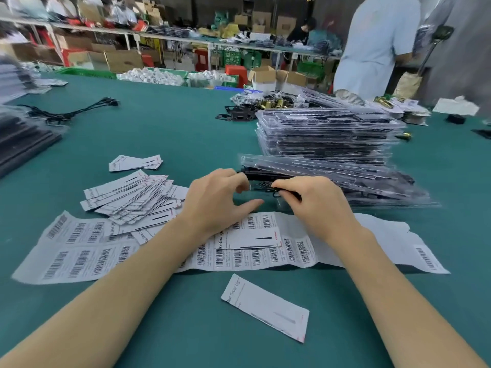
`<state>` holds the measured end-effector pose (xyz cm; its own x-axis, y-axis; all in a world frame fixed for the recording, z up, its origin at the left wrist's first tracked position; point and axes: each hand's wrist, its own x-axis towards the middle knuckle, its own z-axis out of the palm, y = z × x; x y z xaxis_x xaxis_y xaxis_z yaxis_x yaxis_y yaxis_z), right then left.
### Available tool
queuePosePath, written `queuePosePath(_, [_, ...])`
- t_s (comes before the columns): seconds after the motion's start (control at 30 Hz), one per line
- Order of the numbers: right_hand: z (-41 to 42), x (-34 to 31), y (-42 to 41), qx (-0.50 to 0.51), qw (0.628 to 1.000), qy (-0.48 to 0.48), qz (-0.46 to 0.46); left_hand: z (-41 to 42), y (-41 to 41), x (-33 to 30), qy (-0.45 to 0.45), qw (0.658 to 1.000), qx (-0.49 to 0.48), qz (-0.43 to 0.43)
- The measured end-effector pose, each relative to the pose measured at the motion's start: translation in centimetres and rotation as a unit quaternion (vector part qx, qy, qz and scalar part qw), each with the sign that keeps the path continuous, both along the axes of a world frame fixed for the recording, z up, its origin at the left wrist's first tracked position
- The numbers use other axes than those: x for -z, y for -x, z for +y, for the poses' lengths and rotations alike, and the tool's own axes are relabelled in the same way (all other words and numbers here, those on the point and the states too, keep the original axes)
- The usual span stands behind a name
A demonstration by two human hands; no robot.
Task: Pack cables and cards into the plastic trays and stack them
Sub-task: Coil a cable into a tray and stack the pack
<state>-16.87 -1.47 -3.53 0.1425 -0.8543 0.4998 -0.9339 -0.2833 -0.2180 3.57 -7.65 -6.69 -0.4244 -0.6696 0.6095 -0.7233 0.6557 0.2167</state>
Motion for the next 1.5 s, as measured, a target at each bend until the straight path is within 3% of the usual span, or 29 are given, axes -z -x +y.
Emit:
queuePosePath(0.1, [-0.1,0.4,0.1,0.011,0.999,0.016,0.042,0.1,0.0,-0.2,-0.005,0.998,0.011,0.059])
queuePosePath(0.23, [-0.2,1.3,0.1,-0.020,0.999,0.048,0.009,0.2,0.3,-0.3,-0.035,0.992,0.119,0.033])
queuePosePath(0.4, [0.0,1.3,0.0,-0.010,0.996,0.088,0.021,-0.2,1.1,-0.7,-0.051,0.983,0.164,0.071])
queuePosePath(0.63, [0.1,0.2,-0.9,0.023,0.995,-0.053,0.086,-0.4,1.6,-0.6,-0.092,0.983,0.135,0.085])
queuePosePath(0.9, [0.9,1.3,-1.2,0.047,0.997,0.032,-0.045,0.2,2.2,-0.7,-0.069,0.985,0.093,0.130])
queuePosePath(1.07, [0.7,1.9,-1.3,0.051,0.999,0.002,-0.012,0.1,1.5,-1.0,-0.078,0.984,0.155,0.032])
queuePosePath(1.3, [1.2,1.9,-1.0,0.066,0.993,0.064,-0.067,0.4,2.2,-0.8,-0.084,0.985,0.091,0.119])
queuePosePath(1.5, [1.2,2.2,-1.4,0.070,0.998,0.011,0.000,0.6,1.9,-1.2,-0.086,0.988,0.118,0.054])
